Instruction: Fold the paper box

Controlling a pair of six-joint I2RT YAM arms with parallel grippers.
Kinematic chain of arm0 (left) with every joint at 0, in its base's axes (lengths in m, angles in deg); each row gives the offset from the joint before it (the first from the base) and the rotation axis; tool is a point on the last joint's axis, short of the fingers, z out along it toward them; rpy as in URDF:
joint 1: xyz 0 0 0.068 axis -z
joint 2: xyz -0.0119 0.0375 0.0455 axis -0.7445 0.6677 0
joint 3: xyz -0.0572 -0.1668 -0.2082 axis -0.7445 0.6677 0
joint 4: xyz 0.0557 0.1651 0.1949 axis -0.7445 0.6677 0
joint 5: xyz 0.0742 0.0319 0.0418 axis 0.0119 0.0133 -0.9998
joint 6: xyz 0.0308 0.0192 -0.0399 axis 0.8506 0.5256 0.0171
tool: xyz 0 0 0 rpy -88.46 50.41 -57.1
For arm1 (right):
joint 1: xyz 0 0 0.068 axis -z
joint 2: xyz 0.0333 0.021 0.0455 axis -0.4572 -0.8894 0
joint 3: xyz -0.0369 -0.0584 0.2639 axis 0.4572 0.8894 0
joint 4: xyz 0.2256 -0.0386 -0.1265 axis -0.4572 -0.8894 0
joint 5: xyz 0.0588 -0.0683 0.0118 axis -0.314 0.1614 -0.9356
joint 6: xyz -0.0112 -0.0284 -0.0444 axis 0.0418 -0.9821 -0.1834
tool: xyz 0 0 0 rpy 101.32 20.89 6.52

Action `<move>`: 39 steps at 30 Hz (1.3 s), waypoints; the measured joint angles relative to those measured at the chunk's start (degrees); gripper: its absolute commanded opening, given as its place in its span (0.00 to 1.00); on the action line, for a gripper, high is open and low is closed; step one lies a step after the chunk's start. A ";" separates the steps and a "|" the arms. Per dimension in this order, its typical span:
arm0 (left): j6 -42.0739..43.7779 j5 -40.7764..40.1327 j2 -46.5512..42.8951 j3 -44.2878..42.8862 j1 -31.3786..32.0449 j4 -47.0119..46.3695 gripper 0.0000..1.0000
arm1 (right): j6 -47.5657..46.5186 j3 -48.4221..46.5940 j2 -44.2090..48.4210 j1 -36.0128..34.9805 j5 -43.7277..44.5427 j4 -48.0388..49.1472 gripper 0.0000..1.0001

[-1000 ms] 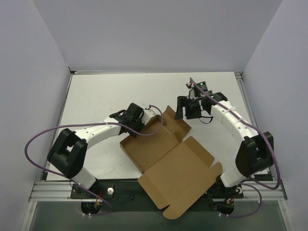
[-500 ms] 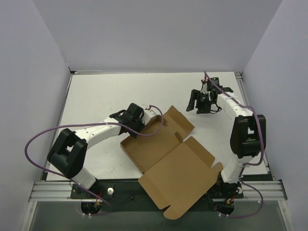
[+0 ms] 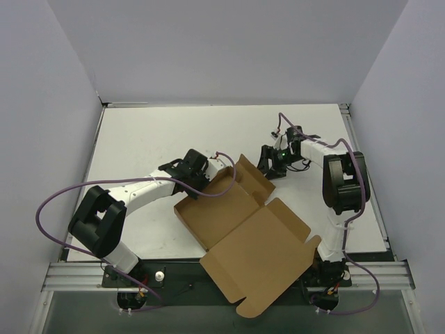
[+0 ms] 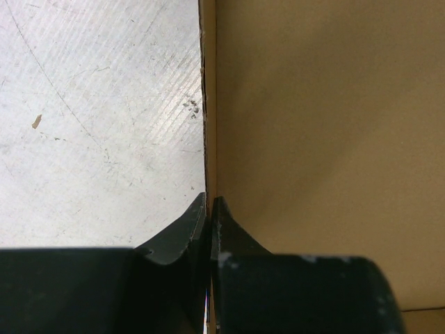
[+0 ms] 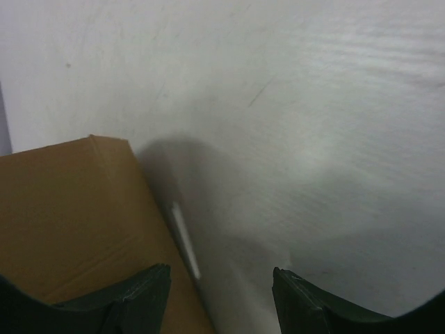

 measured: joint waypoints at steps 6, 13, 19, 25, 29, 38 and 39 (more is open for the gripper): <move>0.00 0.02 -0.02 0.00 0.00 0.00 0.00 | -1.25 4.55 1.64 -3.39 -7.78 0.11 0.61; 0.22 0.00 -0.02 0.00 0.00 0.11 0.00 | 2.05 8.17 6.10 -4.44 -9.57 3.52 0.61; 0.22 0.00 -0.02 0.00 0.00 0.09 0.00 | 7.23 11.23 10.14 -4.46 -10.19 8.17 0.61; 0.22 0.00 -0.02 0.00 0.00 0.11 0.00 | 9.29 12.00 10.49 -5.86 -10.84 10.45 0.61; 0.22 0.00 -0.02 0.00 0.00 0.09 0.00 | 9.25 12.00 10.49 -8.17 -10.56 10.58 0.62; 0.24 0.02 -0.02 0.00 0.00 0.17 0.00 | 6.23 12.00 10.49 -12.31 -3.72 8.63 0.62; 0.24 0.02 -0.02 0.00 0.00 0.17 0.00 | 5.68 12.00 10.49 -12.72 -2.47 8.15 0.62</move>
